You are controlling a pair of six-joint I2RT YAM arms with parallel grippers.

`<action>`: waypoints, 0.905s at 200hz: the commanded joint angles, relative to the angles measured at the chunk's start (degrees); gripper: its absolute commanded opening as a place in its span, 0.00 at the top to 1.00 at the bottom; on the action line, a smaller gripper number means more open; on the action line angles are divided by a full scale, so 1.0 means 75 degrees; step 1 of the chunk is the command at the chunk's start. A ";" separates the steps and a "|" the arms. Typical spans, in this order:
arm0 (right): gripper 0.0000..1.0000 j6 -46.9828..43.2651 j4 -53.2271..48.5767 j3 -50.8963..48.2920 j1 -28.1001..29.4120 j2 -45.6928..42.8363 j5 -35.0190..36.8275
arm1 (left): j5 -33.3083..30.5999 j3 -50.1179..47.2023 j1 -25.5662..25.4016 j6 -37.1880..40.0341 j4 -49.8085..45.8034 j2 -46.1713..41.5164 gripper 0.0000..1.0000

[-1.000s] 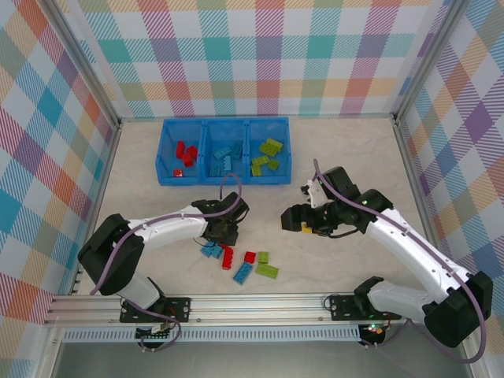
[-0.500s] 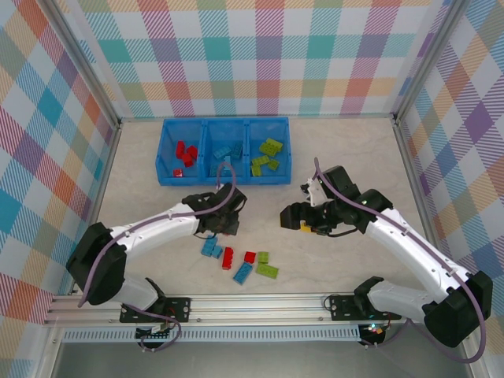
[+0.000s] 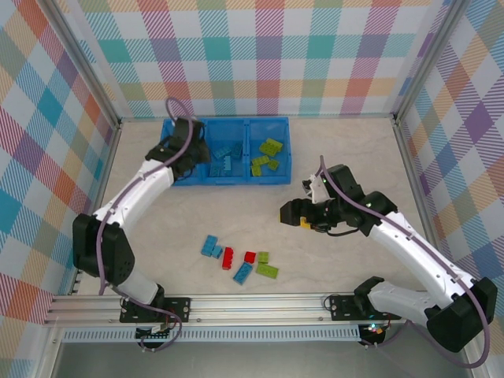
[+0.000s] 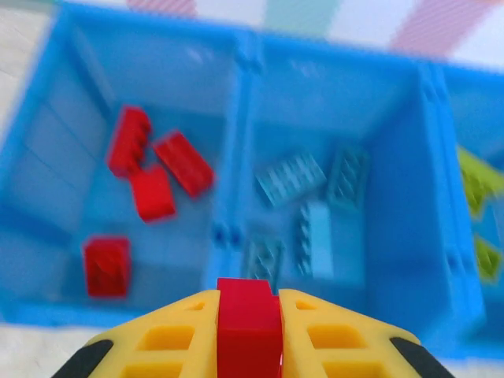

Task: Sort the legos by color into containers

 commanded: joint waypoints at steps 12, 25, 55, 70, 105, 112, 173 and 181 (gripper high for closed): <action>0.17 0.0197 0.0205 -0.0094 0.0054 -0.0212 0.0004 | -0.0274 0.0737 0.0980 -0.0325 0.0247 0.1051 0.77; 0.16 0.0205 0.0194 -0.0099 0.0063 -0.0254 0.0025 | 0.0104 0.1013 0.1236 -0.0475 0.0205 0.1431 0.75; 0.16 0.0221 0.0148 -0.0100 0.0075 -0.0222 0.0210 | 0.0670 0.1333 0.1354 -0.0478 0.0135 0.1484 0.55; 0.16 0.0255 -0.0054 0.0005 0.0183 -0.0053 0.0677 | 0.0868 0.1268 0.1357 -0.0394 0.0132 0.1161 0.46; 0.17 0.0372 -0.0253 0.0551 0.0902 0.0933 0.1673 | 0.1580 0.0719 0.1335 -0.0329 -0.0201 -0.0379 0.43; 0.17 0.0323 -0.0229 0.0737 0.1183 0.1223 0.1853 | 0.1854 0.0536 0.1312 -0.0233 -0.0283 -0.0811 0.42; 0.03 -0.1581 0.0619 0.2829 0.3659 0.4802 0.2968 | 0.2575 -0.1179 0.1084 0.2835 -0.2367 -0.4651 0.25; 0.00 -0.1948 0.0521 0.3272 0.3901 0.5350 0.3154 | 0.2393 -0.1391 0.1088 0.3336 -0.2628 -0.5094 0.23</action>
